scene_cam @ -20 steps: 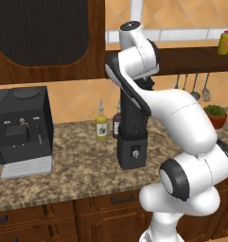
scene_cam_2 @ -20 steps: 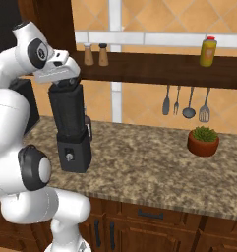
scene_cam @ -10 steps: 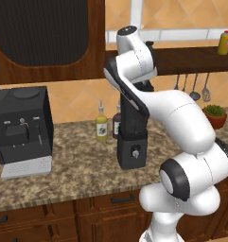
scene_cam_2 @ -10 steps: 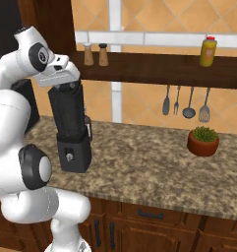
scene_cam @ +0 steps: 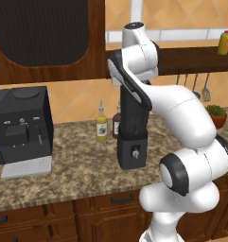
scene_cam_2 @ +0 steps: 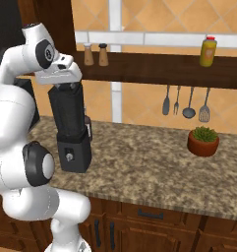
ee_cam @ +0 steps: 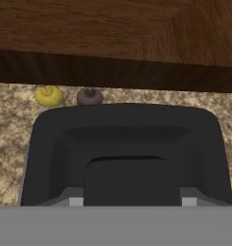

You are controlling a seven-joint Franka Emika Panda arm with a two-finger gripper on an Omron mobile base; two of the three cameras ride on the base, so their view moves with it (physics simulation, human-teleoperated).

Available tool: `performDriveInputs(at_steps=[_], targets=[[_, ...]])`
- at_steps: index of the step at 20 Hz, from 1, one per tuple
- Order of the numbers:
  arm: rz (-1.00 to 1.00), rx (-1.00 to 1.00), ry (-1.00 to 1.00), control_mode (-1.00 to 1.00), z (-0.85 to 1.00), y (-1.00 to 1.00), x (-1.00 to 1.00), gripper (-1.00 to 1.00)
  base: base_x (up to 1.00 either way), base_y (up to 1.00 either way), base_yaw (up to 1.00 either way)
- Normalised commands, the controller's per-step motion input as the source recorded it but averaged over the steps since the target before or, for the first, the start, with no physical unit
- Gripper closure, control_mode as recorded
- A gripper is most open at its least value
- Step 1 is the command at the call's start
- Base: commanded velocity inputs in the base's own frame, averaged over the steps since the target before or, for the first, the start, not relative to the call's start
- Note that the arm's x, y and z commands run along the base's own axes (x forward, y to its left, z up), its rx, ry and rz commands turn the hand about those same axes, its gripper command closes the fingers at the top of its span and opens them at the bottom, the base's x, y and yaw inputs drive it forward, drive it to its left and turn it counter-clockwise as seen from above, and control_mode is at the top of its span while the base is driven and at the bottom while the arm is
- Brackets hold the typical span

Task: Close the lid blender by securely placing the lid on top.

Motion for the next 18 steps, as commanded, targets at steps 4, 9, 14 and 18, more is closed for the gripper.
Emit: performDriveInputs(at_steps=[4, 9, 14, 18], targets=[[0.00, 0.05, 0.06, -1.00, -0.04, 0.00, 0.02, 1.00, 0.00, 0.00, 0.00], [0.00, 0.01, -0.01, -1.00, -0.04, -0.04, -0.02, 1.00, 0.00, 0.00, 0.00], [0.00, 0.07, -0.02, -1.00, -0.42, -0.08, -0.11, 1.00, 0.00, 0.00, 0.00], [0.00, 0.11, 0.00, -1.00, -0.43, -0.03, -0.10, 1.00, 0.00, 0.00, 0.00]])
